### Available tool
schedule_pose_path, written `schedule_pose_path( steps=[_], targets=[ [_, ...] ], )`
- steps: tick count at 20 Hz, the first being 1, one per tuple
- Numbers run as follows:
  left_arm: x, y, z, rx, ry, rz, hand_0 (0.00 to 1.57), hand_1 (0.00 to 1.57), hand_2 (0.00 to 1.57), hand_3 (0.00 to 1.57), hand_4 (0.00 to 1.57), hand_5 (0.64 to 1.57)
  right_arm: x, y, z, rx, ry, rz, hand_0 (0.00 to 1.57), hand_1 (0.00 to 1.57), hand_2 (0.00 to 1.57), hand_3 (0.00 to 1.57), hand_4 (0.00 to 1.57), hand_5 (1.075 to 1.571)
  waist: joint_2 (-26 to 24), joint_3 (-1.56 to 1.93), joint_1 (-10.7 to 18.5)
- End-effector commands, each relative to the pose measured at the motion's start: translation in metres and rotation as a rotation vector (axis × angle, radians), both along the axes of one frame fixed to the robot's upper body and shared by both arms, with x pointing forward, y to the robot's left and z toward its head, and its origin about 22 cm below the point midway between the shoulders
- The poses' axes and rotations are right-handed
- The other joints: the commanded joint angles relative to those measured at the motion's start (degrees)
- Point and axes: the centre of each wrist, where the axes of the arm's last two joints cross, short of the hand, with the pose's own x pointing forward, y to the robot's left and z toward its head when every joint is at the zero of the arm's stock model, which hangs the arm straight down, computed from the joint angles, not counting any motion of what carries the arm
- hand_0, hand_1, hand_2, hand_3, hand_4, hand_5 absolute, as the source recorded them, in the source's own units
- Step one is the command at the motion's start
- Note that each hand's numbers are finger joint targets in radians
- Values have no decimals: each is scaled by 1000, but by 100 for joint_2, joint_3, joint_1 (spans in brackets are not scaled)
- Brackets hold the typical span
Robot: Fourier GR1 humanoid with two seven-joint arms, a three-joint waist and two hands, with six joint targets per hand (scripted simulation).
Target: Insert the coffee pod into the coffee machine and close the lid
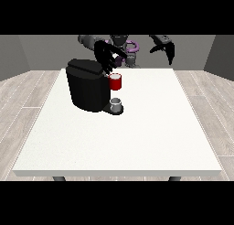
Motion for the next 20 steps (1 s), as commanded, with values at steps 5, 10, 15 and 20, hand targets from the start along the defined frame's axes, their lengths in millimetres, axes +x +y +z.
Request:
schedule_pose_path(
  steps=[5,10,15,20],
  targets=[
    [8,-24,17,-5,-53,-102,0,0,0,0,418,1571,-9,43,70,-46,-247,153,0,0,0,0,0,1571,313,-154,955],
    [13,-31,22,9,-67,-136,0,0,0,0,365,1571,-21,37,97,-54,-272,118,0,0,0,0,0,1571,491,-153,1347],
    [20,-45,45,-4,-137,-176,0,0,0,0,362,1571,-21,24,103,-49,-310,93,0,0,0,0,0,1571,909,-149,1569],
    [27,-39,70,11,-206,-215,0,0,0,0,203,1571,-15,39,124,2,-432,113,0,0,0,0,0,1571,1397,-161,1748]
  ],
)
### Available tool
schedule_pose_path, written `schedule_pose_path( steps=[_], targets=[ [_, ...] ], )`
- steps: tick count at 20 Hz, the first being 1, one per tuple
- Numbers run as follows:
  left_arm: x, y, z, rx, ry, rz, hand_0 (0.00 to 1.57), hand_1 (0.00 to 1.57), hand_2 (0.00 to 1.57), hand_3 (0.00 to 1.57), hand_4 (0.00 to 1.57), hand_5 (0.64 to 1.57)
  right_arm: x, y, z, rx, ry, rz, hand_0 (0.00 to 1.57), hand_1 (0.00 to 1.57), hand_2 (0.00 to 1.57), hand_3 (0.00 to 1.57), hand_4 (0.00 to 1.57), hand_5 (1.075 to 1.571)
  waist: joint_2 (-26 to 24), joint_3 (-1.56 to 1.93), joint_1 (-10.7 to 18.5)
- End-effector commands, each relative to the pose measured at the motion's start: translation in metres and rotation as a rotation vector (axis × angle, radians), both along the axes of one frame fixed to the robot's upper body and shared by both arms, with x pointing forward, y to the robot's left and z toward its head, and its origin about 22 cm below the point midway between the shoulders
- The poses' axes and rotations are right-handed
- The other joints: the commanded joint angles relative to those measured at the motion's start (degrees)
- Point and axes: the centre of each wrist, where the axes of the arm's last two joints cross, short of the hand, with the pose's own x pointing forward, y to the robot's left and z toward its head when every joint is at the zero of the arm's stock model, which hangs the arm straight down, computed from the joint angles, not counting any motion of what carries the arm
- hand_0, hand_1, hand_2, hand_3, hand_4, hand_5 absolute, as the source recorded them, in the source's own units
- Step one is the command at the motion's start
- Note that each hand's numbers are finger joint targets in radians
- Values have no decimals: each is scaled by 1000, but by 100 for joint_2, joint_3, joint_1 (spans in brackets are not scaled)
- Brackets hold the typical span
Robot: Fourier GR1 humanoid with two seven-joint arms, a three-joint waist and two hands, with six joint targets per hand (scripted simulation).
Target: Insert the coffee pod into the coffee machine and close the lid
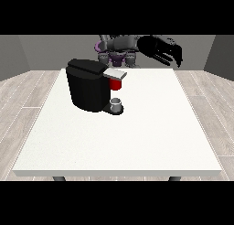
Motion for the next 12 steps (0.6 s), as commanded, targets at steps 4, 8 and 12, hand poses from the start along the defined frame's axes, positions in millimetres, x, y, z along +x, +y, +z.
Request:
schedule_pose_path(
  steps=[4,8,12],
  targets=[
    [4,9,10,-19,-7,38,0,0,0,0,297,1571,12,33,-9,-15,-77,137,0,0,0,0,98,1571,181,-50,-254],
    [0,9,10,-15,-57,36,0,0,0,0,349,1571,18,32,6,1,-126,161,0,0,0,0,0,1571,350,-50,-249],
    [-4,23,-9,-25,15,44,0,0,0,0,329,1571,16,63,-24,23,-132,272,0,0,0,0,0,1571,-64,-50,-572]
  ],
)
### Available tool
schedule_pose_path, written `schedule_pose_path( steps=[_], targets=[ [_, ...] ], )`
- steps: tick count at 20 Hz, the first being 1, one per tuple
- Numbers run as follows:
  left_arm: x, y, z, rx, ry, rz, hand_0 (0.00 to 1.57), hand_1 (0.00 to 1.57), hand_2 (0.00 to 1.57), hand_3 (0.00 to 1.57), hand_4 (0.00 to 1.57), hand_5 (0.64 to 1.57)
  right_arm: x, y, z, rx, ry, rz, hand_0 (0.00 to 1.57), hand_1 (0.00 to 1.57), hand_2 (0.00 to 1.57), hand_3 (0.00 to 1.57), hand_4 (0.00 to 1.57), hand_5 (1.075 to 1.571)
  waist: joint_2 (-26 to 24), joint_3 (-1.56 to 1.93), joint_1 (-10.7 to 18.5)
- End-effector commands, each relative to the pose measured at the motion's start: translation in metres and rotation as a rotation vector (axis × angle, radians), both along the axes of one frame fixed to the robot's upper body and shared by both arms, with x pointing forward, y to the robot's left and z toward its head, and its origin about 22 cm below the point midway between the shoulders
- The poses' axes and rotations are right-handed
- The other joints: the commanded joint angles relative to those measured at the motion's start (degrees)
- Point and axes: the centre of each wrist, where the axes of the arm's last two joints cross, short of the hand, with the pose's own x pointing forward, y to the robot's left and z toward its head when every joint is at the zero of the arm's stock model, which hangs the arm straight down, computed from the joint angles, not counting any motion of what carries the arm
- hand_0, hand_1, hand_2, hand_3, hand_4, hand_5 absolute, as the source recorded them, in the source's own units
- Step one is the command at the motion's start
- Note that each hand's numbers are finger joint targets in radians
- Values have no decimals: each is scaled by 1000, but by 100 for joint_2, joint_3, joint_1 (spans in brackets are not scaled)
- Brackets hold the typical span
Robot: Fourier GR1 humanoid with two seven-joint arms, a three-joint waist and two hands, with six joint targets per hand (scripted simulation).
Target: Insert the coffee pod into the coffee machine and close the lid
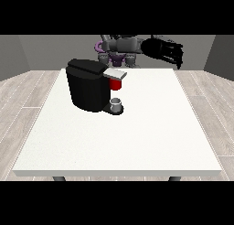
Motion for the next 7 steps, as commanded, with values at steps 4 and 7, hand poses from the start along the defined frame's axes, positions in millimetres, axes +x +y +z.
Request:
schedule_pose_path(
  steps=[4,7],
  targets=[
    [-21,12,-45,-36,138,81,0,0,0,0,266,1571,-8,49,-75,9,52,189,0,0,0,0,181,1571,-817,0,-608],
    [-22,35,-54,-44,191,136,0,0,0,0,266,1571,-16,71,-100,27,86,270,0,0,0,0,259,1571,-1052,-1,-968]
  ],
)
